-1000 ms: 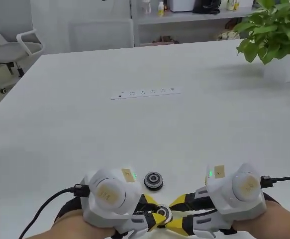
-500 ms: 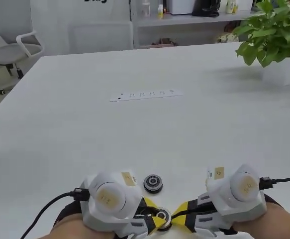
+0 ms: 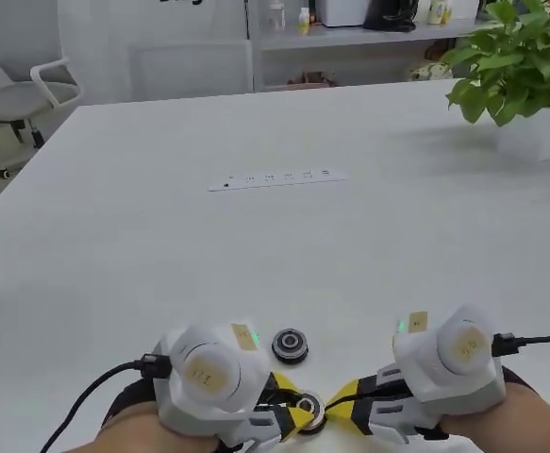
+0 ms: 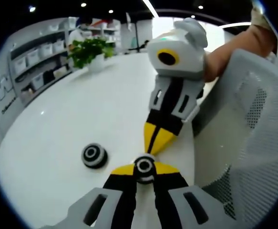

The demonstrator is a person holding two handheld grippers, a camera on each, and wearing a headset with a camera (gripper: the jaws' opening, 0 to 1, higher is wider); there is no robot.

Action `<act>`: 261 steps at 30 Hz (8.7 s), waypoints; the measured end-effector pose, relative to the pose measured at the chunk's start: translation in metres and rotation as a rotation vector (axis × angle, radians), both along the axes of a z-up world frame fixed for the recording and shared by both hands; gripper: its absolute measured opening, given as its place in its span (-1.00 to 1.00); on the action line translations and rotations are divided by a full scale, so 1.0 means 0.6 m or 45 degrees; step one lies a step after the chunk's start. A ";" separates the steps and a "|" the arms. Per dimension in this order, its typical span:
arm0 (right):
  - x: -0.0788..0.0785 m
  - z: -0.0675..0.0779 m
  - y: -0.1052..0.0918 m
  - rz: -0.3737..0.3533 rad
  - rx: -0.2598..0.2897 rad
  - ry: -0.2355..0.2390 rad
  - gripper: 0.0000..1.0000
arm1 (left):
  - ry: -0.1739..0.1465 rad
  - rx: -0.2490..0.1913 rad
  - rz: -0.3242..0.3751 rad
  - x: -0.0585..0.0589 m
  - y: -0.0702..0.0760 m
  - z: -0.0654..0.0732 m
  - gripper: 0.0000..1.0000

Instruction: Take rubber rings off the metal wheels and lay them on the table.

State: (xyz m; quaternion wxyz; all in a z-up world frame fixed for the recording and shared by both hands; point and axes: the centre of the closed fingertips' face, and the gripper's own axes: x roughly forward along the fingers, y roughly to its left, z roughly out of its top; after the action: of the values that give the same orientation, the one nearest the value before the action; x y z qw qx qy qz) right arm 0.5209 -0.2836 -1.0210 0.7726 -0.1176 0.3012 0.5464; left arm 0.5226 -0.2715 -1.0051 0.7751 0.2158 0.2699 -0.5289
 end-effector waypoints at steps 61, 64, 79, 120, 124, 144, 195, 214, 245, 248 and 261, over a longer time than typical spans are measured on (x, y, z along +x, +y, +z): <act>-0.010 0.042 0.027 -0.107 0.351 0.260 -1.00 | -0.002 0.010 -0.003 -0.002 -0.002 0.000 -0.73; -0.004 0.046 0.023 -0.125 0.363 0.256 -1.00 | 0.001 0.027 -0.012 -0.003 -0.001 0.002 -0.69; 0.004 0.086 0.028 -0.123 0.433 0.258 -1.00 | 0.021 -0.065 0.004 -0.019 0.019 0.064 -0.44; 0.054 0.049 0.112 0.036 0.161 0.212 -1.00 | 0.005 -0.153 0.289 -0.009 0.176 0.128 0.38; 0.054 0.040 0.112 0.035 0.139 0.209 -1.00 | 0.009 -0.156 0.296 -0.008 0.177 0.129 0.39; 0.073 0.064 0.085 -0.030 0.189 0.121 -0.65 | 0.037 -0.139 0.269 -0.004 0.161 0.123 0.37; -0.008 0.017 0.007 0.085 0.156 0.026 -0.47 | 0.167 -0.037 0.067 0.001 0.040 0.033 -0.06; -0.011 0.000 0.014 0.133 0.101 -0.021 -0.63 | 0.180 -0.007 0.002 -0.005 0.008 0.006 -0.41; -0.011 -0.003 0.010 0.033 0.130 0.049 -0.92 | 0.064 -0.009 0.024 0.000 0.002 0.000 -0.73; -0.011 -0.004 0.010 0.017 0.127 0.062 -0.93 | 0.064 -0.015 0.039 0.000 0.002 0.000 -0.73; 0.002 0.005 -0.004 -0.222 0.322 0.322 -1.00 | 0.042 -0.008 0.036 0.000 0.000 0.000 -0.74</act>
State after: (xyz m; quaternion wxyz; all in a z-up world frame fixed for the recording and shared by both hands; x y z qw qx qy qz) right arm 0.5219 -0.2860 -1.0178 0.7817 0.0764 0.3338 0.5212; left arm 0.5223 -0.2714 -1.0050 0.7786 0.2009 0.2841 -0.5222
